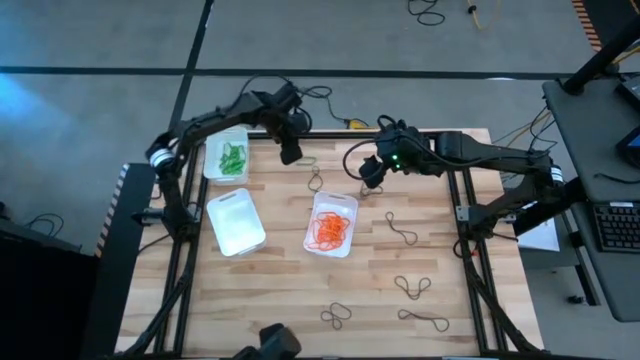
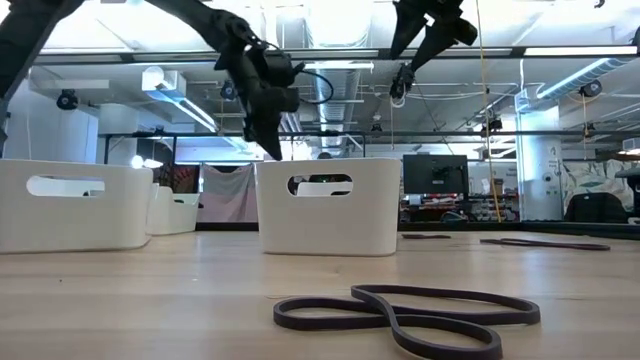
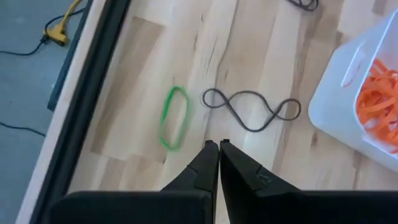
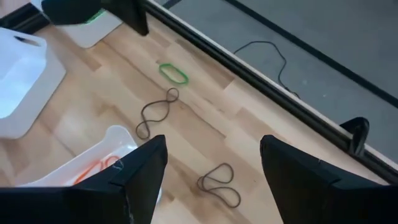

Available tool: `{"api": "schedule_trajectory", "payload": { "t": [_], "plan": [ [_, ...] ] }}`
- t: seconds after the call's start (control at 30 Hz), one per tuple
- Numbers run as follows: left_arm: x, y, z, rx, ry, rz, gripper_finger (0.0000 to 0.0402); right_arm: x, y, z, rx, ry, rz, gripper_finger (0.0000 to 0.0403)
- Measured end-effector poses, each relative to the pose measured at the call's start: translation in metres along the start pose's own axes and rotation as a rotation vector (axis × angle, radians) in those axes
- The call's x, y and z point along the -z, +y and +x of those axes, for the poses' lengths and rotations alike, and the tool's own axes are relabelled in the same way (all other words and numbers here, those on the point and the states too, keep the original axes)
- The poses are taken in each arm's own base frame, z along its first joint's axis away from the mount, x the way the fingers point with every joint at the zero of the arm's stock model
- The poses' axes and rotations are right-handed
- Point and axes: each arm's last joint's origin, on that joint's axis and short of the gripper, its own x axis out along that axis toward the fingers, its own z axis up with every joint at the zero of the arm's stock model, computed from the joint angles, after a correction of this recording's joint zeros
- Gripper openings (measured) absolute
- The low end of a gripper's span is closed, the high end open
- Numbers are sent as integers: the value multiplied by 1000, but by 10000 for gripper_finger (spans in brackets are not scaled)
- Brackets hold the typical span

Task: Sort rubber bands into baskets
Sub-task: Put the green rubber band into the top white bin

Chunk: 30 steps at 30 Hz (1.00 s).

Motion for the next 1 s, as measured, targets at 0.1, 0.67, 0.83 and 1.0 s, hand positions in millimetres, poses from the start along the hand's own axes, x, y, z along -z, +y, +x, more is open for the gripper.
{"api": "schedule_trajectory", "payload": {
  "t": [0.1, 0.67, 0.83, 1.0],
  "plan": [
    [9, -1, 9, 22, -18, 21, 0, 0, 0, 0, 10, -7, 4, 254],
    [48, 17, 105, -89, -27, 111, 208, 12, 18, -10, -33, 1, 108, 274],
    [47, 28, 122, -97, 25, 86, 265, 10, 15, -8, 27, -39, 112, 279],
    [42, 38, 132, -75, 71, 65, 283, 8, 13, -7, 35, -41, 114, 286]
  ]
}}
